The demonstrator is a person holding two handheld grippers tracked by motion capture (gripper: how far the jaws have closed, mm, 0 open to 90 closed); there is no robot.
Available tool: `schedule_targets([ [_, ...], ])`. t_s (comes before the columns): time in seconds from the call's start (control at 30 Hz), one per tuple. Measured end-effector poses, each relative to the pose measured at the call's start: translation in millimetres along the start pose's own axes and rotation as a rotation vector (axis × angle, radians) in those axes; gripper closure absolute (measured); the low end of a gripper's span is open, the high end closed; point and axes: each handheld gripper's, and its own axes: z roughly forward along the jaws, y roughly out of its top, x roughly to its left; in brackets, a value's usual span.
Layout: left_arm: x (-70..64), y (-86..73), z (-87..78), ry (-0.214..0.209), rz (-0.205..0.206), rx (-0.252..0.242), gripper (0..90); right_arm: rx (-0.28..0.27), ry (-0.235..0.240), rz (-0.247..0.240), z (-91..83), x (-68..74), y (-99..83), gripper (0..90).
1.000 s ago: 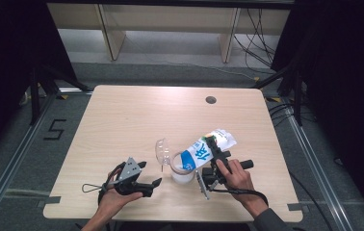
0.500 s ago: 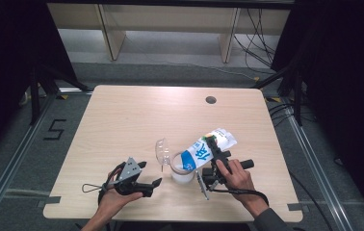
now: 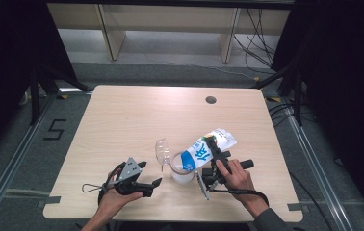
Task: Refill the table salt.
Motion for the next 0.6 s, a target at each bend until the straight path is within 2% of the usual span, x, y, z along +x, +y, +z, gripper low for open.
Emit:
schedule_targets([
  [0.13,0.5,0.1,-0.5,0.001,0.006,0.005,16.5,0.023,0.017,0.042,-1.6,4.0,0.0,59.7],
  [0.17,0.6,0.1,-0.4,0.001,0.007,0.005,16.5,0.032,0.016,0.076,-2.1,6.3,0.3,59.7],
  [0.47,0.5,0.1,-0.6,0.001,0.008,0.006,16.5,0.023,0.011,0.07,-1.7,5.8,-0.3,60.5],
  [0.5,0.4,0.1,-0.5,0.001,0.007,0.005,16.5,0.004,0.01,0.011,-0.4,1.0,0.1,60.7],
  [0.53,0.4,0.1,-0.5,0.001,0.007,0.005,16.5,-0.001,0.005,0.003,-0.1,0.1,0.2,60.7],
  [0.6,0.5,0.1,-0.5,0.001,0.007,0.005,16.5,0.004,0.009,0.021,-0.4,1.4,0.1,60.8],
])
